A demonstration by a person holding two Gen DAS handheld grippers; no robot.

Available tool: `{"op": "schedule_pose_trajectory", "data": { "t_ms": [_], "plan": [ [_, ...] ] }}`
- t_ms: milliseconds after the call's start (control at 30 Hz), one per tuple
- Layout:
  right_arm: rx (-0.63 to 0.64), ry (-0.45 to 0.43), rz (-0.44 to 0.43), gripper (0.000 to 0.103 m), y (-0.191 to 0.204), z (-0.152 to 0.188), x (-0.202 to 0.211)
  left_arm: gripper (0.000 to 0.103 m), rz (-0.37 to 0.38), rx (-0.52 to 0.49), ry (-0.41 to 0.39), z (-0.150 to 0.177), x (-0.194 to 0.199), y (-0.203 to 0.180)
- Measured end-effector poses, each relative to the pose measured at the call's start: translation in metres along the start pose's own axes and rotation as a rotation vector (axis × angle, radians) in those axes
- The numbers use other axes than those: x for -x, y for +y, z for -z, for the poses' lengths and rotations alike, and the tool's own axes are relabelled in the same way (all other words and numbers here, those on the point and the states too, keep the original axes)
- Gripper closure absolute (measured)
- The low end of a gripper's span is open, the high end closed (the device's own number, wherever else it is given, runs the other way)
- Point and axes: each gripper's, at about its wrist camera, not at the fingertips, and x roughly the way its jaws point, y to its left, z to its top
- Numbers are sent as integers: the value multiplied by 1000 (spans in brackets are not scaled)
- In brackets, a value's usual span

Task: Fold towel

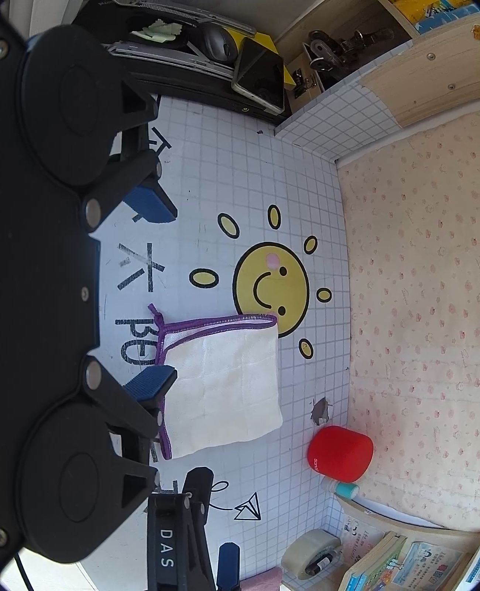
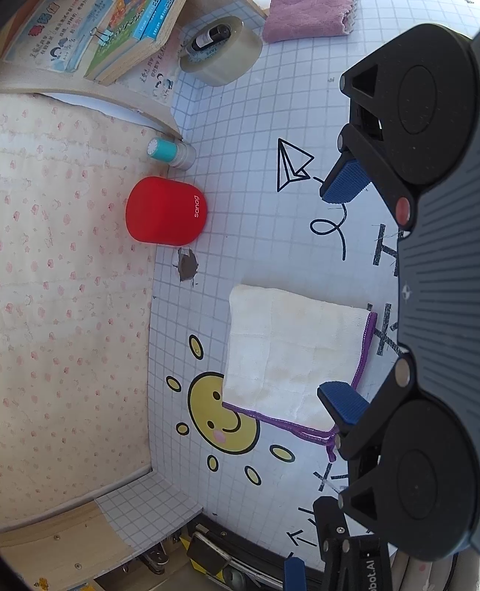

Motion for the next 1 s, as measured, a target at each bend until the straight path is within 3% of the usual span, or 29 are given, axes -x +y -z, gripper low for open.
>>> {"op": "schedule_pose_trajectory", "data": {
  "t_ms": [100,233,267,400,533,1000],
  "plan": [
    [9,2,2,0,2,0,-1,18,45,14,-6,0,0,3],
    [13,5,-1,0,3,1,-1,18,227,141,-6,2,-2,22],
    [14,6,0,0,3,1,-2,18,244,169,-10,2,-3,25],
    [16,13,3,0,3,3,-3,18,131,105,-18,3,-5,21],
    [21,23,5,0,4,5,-6,18,76,44,-14,3,-8,15],
    [31,26,3,0,9,5,-7,18,70,-24,3,1,-2,-1]
  ]
}}
